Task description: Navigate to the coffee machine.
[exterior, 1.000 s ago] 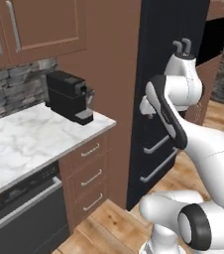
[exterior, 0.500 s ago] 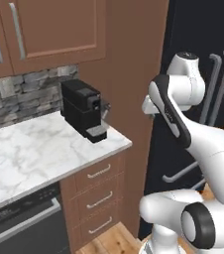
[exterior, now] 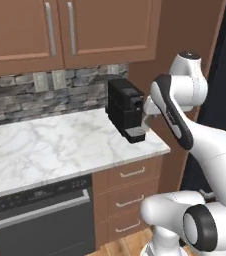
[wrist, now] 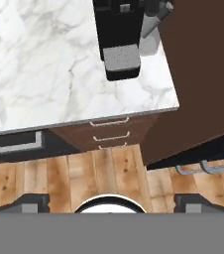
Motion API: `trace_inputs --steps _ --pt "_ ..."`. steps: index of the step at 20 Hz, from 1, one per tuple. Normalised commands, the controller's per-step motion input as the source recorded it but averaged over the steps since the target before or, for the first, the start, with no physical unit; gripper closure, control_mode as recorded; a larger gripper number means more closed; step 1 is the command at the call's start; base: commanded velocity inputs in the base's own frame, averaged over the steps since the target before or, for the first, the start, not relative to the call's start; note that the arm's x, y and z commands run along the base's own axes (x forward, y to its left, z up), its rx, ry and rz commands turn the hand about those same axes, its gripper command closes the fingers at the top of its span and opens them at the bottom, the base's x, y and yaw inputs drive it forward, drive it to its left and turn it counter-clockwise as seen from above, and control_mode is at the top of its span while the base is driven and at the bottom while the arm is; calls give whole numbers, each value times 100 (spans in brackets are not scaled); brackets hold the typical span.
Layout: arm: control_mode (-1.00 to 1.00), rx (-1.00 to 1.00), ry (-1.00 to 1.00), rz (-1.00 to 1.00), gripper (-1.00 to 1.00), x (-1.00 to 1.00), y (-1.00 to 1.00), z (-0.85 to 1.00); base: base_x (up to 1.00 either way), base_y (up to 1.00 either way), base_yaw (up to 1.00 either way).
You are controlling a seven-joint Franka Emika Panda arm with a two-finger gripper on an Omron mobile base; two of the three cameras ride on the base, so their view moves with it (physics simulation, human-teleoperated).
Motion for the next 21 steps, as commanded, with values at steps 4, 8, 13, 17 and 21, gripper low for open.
trace_inputs --steps 4,8,13,17,21 --pt "100 0 0 0 -100 0 0 0 98 -40 36" --pt "100 0 0 0 -100 0 0 0 80 -32 23" --pt "100 0 0 0 -100 0 0 0 25 -19 10" --pt "100 0 0 0 -100 0 0 0 3 -3 1" --pt "100 0 0 0 -100 0 0 0 0 -2 0"
